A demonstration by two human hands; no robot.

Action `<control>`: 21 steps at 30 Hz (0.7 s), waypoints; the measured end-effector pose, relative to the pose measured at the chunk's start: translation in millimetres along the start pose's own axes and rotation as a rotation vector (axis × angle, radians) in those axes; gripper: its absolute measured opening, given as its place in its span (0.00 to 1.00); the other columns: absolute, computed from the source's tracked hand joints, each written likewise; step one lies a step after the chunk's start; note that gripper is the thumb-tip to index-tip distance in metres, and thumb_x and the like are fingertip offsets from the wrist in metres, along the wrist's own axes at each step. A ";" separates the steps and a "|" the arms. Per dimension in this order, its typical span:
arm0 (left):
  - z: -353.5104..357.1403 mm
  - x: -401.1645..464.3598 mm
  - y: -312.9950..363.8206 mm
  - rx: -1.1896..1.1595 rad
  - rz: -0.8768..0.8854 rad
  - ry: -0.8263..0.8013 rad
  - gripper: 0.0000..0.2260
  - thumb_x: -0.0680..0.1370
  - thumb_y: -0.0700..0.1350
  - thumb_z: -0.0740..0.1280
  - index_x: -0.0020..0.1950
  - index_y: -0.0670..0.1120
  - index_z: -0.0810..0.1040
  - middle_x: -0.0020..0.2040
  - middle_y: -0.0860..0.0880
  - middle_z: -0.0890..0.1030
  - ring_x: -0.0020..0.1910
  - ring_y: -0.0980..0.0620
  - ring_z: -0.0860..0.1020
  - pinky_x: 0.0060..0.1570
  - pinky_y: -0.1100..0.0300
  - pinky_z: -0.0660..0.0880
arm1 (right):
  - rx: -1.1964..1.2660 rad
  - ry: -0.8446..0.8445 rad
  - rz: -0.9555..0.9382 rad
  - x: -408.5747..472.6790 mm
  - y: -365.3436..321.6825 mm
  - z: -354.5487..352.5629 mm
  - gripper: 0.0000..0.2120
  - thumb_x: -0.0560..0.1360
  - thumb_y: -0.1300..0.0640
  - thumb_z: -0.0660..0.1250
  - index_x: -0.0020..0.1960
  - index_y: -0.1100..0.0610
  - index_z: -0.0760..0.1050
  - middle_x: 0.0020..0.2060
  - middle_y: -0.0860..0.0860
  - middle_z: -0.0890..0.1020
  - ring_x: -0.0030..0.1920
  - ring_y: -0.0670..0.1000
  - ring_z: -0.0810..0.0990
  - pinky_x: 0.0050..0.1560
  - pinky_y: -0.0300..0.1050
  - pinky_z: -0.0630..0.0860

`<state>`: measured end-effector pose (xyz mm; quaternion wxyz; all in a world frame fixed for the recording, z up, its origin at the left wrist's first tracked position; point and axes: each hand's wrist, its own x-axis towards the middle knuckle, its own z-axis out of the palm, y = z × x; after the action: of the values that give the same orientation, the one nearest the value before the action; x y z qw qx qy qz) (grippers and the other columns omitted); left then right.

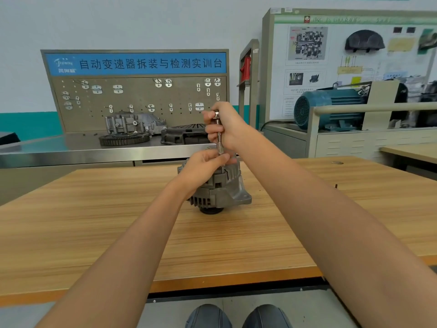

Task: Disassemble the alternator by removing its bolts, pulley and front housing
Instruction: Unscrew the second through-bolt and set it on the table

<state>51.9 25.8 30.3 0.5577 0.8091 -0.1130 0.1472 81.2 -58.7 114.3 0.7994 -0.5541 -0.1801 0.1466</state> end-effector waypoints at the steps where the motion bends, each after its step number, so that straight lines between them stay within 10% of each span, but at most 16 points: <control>1: 0.2 -0.6 0.2 0.000 0.005 0.006 0.06 0.79 0.45 0.64 0.51 0.51 0.81 0.45 0.58 0.85 0.52 0.61 0.80 0.58 0.64 0.71 | 0.016 0.028 -0.007 -0.5 0.7 0.7 0.12 0.78 0.59 0.50 0.36 0.54 0.63 0.21 0.45 0.69 0.18 0.43 0.54 0.26 0.38 0.53; 7: 3.5 -1.9 -1.8 0.038 0.025 0.127 0.21 0.77 0.38 0.65 0.26 0.54 0.80 0.26 0.59 0.79 0.25 0.65 0.74 0.26 0.74 0.68 | 0.141 0.505 -0.312 -2.9 14.9 16.4 0.07 0.82 0.58 0.50 0.50 0.59 0.63 0.30 0.50 0.74 0.24 0.43 0.67 0.20 0.32 0.62; 12: 3.7 -3.9 3.7 -0.008 0.000 0.062 0.05 0.77 0.45 0.66 0.44 0.53 0.81 0.39 0.60 0.84 0.46 0.62 0.80 0.51 0.65 0.73 | -0.095 0.187 -0.113 -2.3 6.4 14.5 0.10 0.79 0.60 0.50 0.40 0.54 0.62 0.26 0.47 0.71 0.17 0.43 0.57 0.22 0.36 0.55; 21: 1.7 -7.0 2.4 0.034 -0.054 0.138 0.10 0.78 0.41 0.65 0.36 0.47 0.76 0.37 0.42 0.77 0.40 0.46 0.71 0.41 0.56 0.66 | -0.330 0.019 -0.070 -7.9 16.4 33.2 0.06 0.78 0.60 0.52 0.45 0.55 0.66 0.24 0.47 0.70 0.18 0.44 0.56 0.24 0.38 0.53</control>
<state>44.7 23.5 29.3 0.5543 0.8089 -0.0500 0.1897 58.7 -28.9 108.6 0.7040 -0.6725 -0.2132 0.0818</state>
